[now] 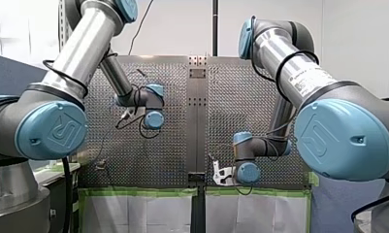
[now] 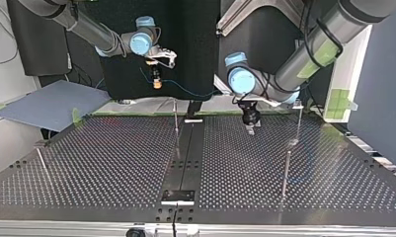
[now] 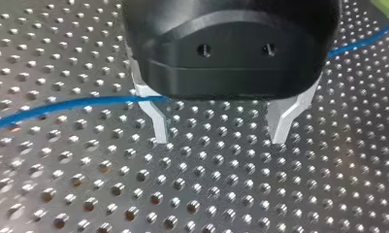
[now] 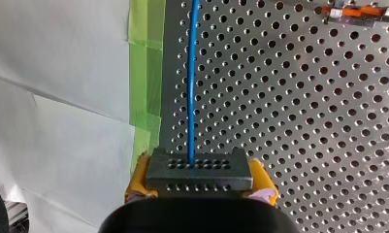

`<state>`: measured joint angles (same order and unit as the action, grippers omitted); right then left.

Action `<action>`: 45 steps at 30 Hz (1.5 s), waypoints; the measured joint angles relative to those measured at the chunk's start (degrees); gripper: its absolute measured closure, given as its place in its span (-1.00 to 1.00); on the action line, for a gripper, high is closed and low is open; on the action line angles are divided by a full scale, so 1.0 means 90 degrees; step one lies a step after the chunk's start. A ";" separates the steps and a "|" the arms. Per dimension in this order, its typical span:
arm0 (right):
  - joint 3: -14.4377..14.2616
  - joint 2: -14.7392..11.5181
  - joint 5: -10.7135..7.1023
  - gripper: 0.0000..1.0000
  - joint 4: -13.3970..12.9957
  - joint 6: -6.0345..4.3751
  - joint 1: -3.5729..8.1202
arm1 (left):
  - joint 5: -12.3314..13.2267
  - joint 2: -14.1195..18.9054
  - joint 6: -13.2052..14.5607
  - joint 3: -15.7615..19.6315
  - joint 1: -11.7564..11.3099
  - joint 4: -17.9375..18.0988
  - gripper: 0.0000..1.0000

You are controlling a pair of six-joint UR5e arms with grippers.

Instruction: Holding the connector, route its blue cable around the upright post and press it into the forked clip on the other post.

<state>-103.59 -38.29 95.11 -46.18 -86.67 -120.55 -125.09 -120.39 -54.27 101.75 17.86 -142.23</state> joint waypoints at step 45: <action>0.0001 0.0000 0.0013 1.00 0.0007 0.0007 -0.0030 | 0.0219 -0.1600 -0.0450 0.0002 -0.0136 -0.0069 -1.00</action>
<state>-103.59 -38.29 95.22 -46.11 -86.61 -120.82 -123.12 -134.79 -58.31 101.77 16.64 -142.84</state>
